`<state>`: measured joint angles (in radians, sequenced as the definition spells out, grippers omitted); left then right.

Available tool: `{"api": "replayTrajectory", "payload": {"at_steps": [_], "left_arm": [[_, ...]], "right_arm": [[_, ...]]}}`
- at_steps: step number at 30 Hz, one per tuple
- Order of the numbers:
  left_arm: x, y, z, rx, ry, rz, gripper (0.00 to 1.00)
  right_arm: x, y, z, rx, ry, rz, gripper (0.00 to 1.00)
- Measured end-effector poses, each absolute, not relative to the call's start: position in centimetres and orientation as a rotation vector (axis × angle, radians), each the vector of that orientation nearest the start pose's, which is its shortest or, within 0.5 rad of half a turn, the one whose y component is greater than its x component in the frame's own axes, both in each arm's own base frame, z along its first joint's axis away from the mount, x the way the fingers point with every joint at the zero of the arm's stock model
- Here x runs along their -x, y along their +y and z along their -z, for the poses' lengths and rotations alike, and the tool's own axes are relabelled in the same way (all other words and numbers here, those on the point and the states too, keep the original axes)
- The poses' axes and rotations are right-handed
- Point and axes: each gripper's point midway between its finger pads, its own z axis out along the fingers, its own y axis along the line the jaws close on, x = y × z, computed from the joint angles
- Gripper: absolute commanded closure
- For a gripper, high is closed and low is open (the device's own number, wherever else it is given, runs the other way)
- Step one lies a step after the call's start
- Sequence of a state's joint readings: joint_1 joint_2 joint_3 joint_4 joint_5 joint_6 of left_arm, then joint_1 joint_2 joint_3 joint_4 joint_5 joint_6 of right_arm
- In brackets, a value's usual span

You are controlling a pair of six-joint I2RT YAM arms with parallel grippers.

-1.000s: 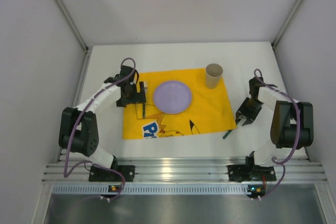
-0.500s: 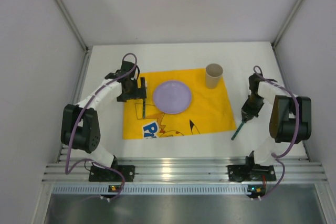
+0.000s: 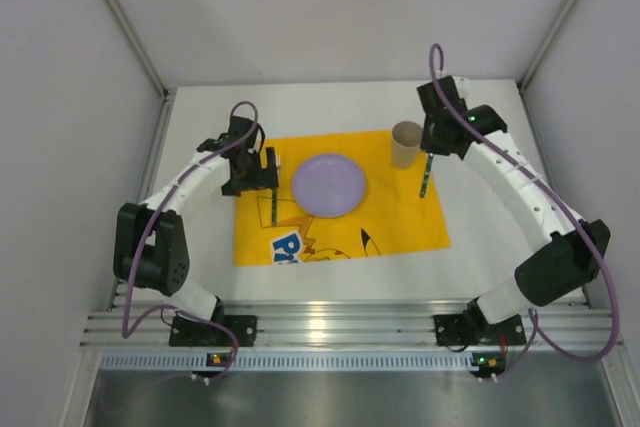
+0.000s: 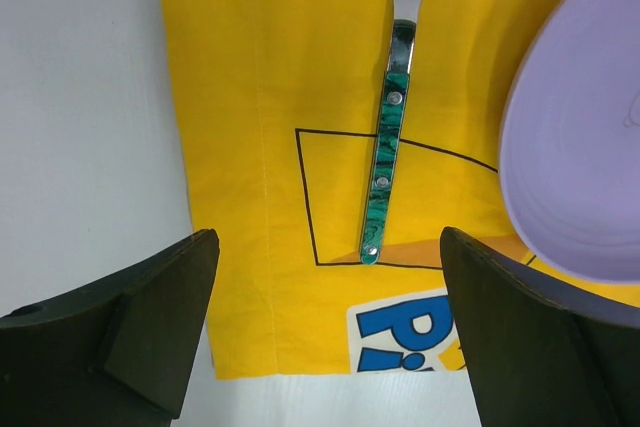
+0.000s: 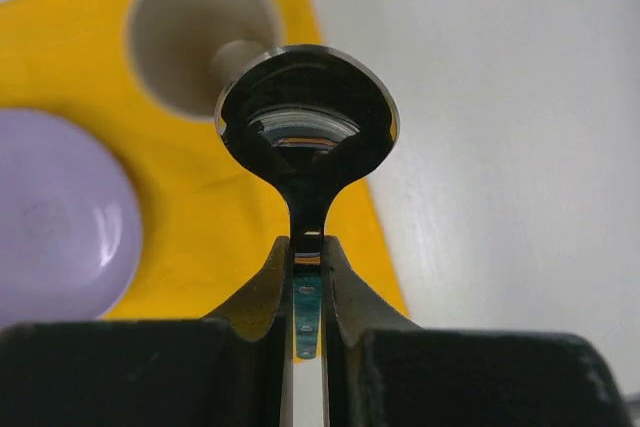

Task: Set the dinner table for one person

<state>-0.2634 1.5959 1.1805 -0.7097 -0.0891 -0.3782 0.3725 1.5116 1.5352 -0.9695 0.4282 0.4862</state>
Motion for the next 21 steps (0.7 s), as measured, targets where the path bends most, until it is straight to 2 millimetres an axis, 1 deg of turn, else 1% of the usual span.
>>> {"api": "replayTrajectory", "payload": {"at_steps": [2,3,4,6,8,12,16,18,21], "left_arm": [[-33.5,-9.0,-9.8,0.198,2.669,0.087,0.03],[-33.4,-9.0,-10.1,0.204,2.661,0.092,0.03],[-33.3,-9.0,-10.5,0.209,2.651,0.097,0.03],[-33.2,-9.0,-11.4,0.223,2.628,0.106,0.03],[-32.9,-8.9,-12.4,0.238,2.602,0.116,0.03],[-31.5,-8.3,-13.8,0.261,2.569,0.113,0.03],[-30.0,-7.6,-14.4,0.287,2.554,0.104,0.03],[-29.3,-7.3,-14.5,0.302,2.553,0.096,0.03],[-28.2,-6.8,-14.6,0.325,2.553,0.080,0.02]], "right_arm": [[-34.6,12.1,-23.7,-0.156,2.363,0.077,1.00],[-33.9,13.8,-23.8,-0.093,2.365,0.050,1.00],[-33.3,15.1,-23.7,-0.036,2.372,0.023,1.00],[-32.6,16.8,-23.0,0.035,2.392,-0.014,1.00],[-32.4,17.4,-21.6,0.073,2.425,-0.023,1.00],[-32.8,18.4,-17.8,0.138,2.511,-0.001,1.00],[-32.9,19.4,-13.2,0.205,2.609,0.016,1.00],[-32.9,19.7,-11.4,0.223,2.649,0.024,1.00],[-32.8,20.2,-9.3,0.239,2.690,0.023,1.00]]}}
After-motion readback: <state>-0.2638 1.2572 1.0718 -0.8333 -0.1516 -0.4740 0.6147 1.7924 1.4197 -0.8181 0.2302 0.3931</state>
